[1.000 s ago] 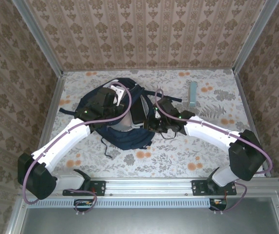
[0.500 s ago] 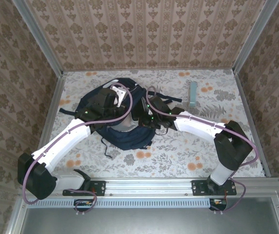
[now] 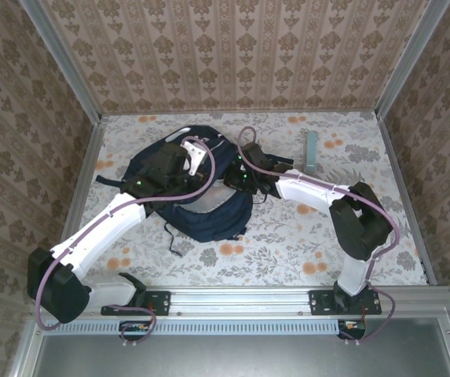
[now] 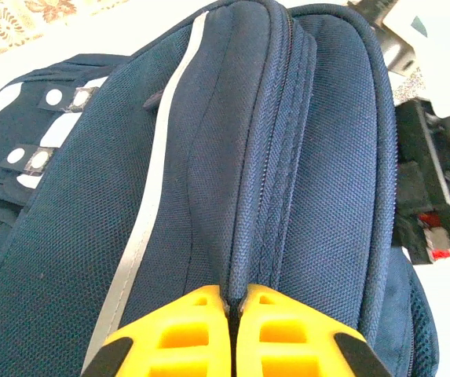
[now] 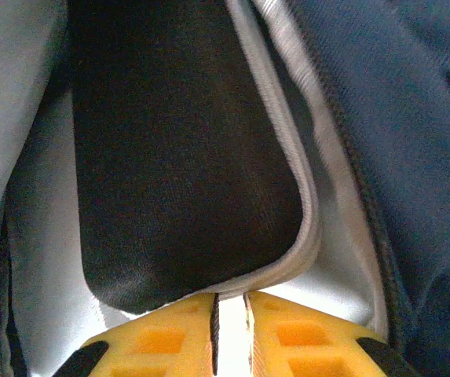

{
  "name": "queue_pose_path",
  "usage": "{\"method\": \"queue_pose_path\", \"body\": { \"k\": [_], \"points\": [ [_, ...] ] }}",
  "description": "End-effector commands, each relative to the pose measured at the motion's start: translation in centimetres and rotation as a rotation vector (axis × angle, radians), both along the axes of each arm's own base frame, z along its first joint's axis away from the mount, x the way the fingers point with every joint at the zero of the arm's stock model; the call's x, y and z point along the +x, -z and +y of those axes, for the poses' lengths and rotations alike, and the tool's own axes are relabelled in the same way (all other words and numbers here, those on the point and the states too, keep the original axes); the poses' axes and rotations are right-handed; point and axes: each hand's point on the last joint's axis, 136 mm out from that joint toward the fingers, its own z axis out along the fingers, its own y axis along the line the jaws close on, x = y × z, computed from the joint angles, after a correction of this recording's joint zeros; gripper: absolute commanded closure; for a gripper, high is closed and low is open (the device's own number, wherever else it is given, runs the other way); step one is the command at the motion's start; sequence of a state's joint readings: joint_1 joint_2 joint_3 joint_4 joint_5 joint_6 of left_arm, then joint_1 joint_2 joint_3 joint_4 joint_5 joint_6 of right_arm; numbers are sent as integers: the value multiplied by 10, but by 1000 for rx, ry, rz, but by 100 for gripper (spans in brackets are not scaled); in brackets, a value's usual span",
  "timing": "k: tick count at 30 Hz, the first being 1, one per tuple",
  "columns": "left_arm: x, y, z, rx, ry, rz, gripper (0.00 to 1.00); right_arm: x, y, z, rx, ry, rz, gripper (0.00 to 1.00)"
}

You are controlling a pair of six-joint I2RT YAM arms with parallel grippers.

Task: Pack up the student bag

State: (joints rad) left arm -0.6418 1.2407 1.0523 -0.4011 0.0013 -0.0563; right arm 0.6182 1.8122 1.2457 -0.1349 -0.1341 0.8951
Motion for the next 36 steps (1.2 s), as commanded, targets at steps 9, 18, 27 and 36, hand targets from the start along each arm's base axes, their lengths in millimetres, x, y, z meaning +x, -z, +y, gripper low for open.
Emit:
{"method": "queue_pose_path", "body": {
  "k": [9, 18, 27, 36],
  "points": [
    [-8, -37, -20, -123, 88, -98, 100, 57, -11, 22, 162, 114, -82, 68],
    [8, -35, -30, -168, 42, -69, 100, 15, -29, -30, 208, 129, -57, 51],
    [35, -52, -86, -313, 24, -60, 100, -52, -32, -110, 46, 216, -62, 42],
    [58, -28, -127, -279, 1, 54, 93, -95, -34, -141, -197, 139, -154, 37]
  ]
}}
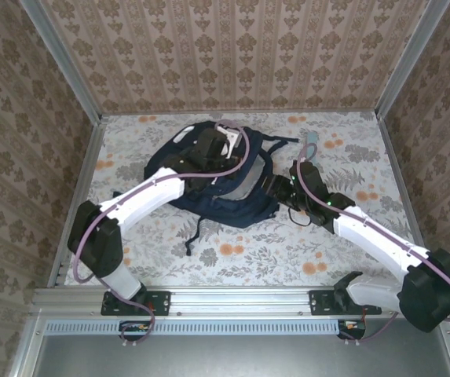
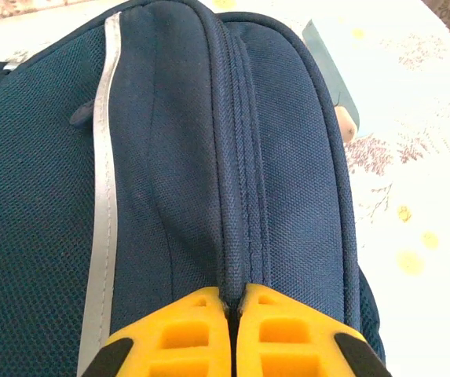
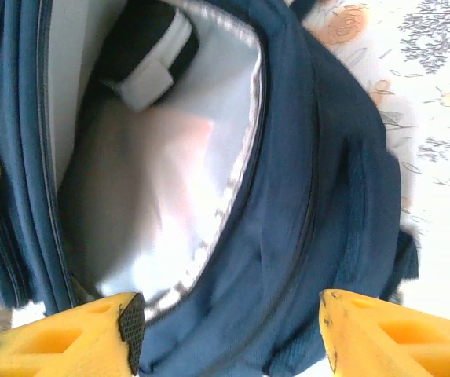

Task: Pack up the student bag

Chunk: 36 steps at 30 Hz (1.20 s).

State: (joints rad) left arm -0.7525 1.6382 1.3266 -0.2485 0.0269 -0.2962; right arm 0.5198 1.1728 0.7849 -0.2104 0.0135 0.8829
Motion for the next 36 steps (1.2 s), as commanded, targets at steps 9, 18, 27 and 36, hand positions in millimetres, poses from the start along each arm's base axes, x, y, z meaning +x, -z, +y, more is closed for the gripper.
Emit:
{"method": "queue_pose_path", "body": {
  "k": [9, 18, 27, 36],
  "points": [
    [7, -27, 39, -78, -197, 68, 44, -33, 20, 62, -298, -263, -16, 38],
    [-21, 15, 152, -236, -522, 269, 34, -31, 33, 146, -287, -309, 47, 42],
    [-36, 77, 144, -532, -614, 535, 44, -23, 23, 142, -227, -227, 45, 39],
    [-14, 104, 154, -527, -698, 535, 58, -26, 21, 132, -224, -211, 47, 38]
  ]
}}
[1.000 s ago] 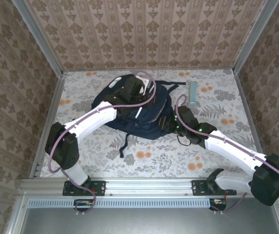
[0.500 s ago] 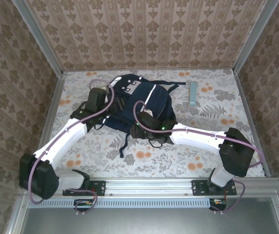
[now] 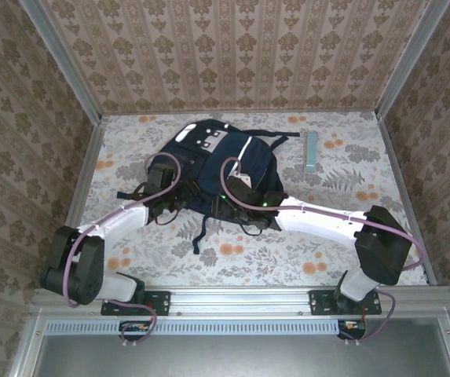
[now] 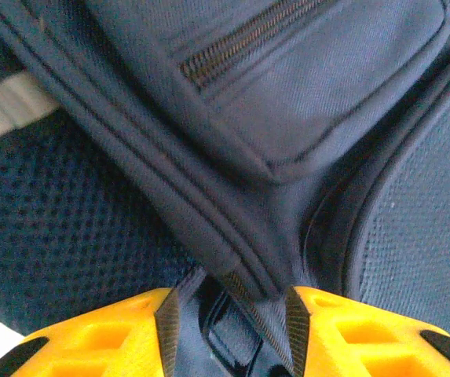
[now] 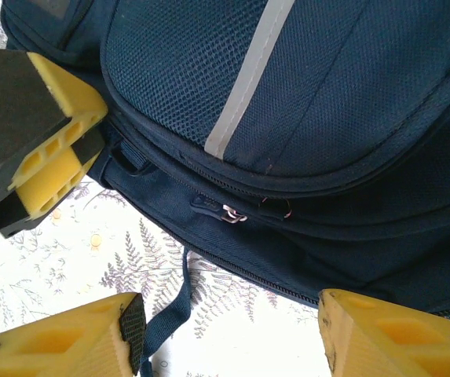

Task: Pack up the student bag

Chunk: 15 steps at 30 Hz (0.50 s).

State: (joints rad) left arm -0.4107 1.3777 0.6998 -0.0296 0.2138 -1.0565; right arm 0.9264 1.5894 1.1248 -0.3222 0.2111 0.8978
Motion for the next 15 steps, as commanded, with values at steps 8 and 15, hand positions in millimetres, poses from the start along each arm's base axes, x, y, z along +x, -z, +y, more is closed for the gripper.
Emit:
{"method": "queue_pose_path", "body": {
  "k": [8, 15],
  "points": [
    [19, -2, 8, -65, -105, -10, 60, 2, -8, -11, -4, 38, -10, 38],
    [16, 9, 14, -70, -172, 47, 55, 2, -6, -13, -15, 41, -11, 36]
  ]
}}
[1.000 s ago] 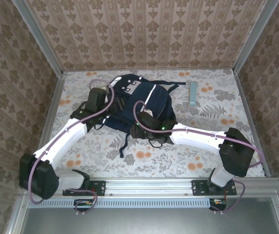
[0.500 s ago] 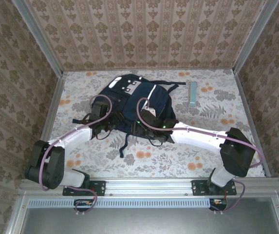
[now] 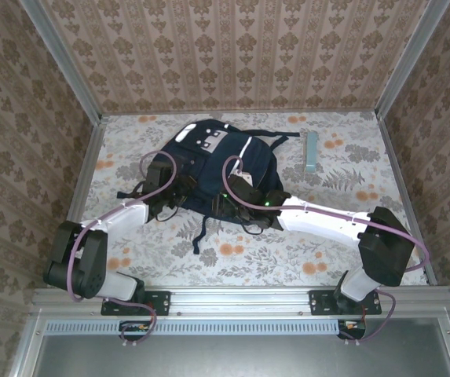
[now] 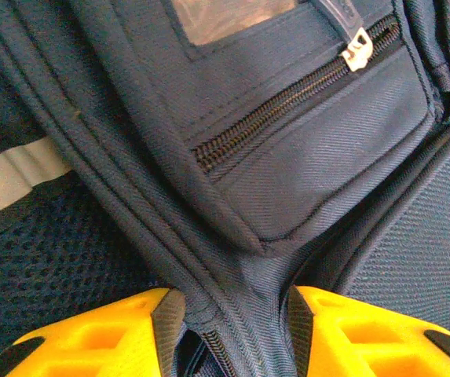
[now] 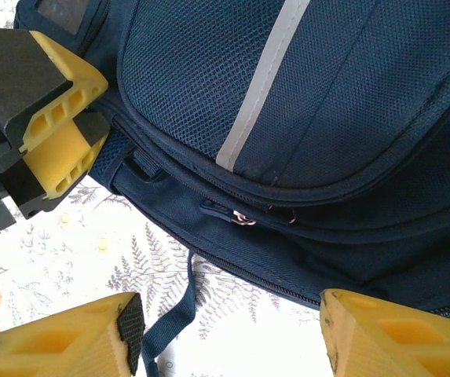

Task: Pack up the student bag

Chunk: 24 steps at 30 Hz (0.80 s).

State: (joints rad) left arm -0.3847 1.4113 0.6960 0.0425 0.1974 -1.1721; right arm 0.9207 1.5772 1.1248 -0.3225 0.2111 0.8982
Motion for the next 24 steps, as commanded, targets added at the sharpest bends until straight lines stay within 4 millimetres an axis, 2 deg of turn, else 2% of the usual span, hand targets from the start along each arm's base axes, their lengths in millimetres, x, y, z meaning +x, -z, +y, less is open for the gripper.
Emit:
{"method": "queue_pose_path", "body": {
  "k": [1, 8, 11, 16, 21, 24],
  "points": [
    [-1, 9, 7, -5, -56, 41, 55, 1, -1, -12, -28, 35, -4, 35],
    [-6, 21, 13, 2, -112, 112, 54, 2, 0, -12, -33, 35, -6, 34],
    [-2, 19, 8, -16, -96, 92, 59, 2, -1, -11, -33, 32, -8, 34],
    [14, 6, -7, -64, -45, 19, 64, 2, 1, -10, -41, 20, -9, 34],
    [21, -14, -13, -103, -27, -35, 89, 0, 7, -8, -82, -6, 4, 34],
    [19, -30, -14, -131, -26, -62, 100, -1, 11, -5, -96, -12, 16, 35]
  ]
}}
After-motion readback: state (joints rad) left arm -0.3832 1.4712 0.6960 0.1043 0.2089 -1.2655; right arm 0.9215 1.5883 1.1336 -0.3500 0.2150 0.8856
